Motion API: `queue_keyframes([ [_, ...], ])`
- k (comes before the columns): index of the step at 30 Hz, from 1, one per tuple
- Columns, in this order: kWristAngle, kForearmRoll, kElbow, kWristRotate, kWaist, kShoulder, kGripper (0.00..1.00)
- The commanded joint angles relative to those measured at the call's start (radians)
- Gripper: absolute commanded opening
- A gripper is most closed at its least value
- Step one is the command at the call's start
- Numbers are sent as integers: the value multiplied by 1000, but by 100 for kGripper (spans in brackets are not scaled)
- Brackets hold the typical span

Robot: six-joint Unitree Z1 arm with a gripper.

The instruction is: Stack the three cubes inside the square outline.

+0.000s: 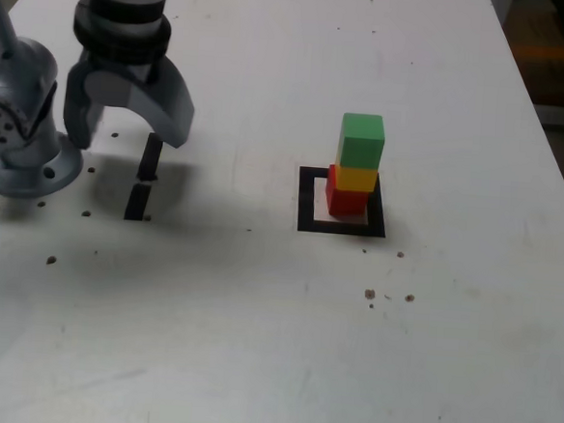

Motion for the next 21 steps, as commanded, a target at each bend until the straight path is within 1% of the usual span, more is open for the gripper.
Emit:
queue_keyframes([
  [1,8,-9,6,3,6,-12,100],
  [5,9,-37,15,9,7,1,100],
  [13,-6,-68,27,11,7,30,100],
  [21,-2,-52,19,-4,7,60,100],
])
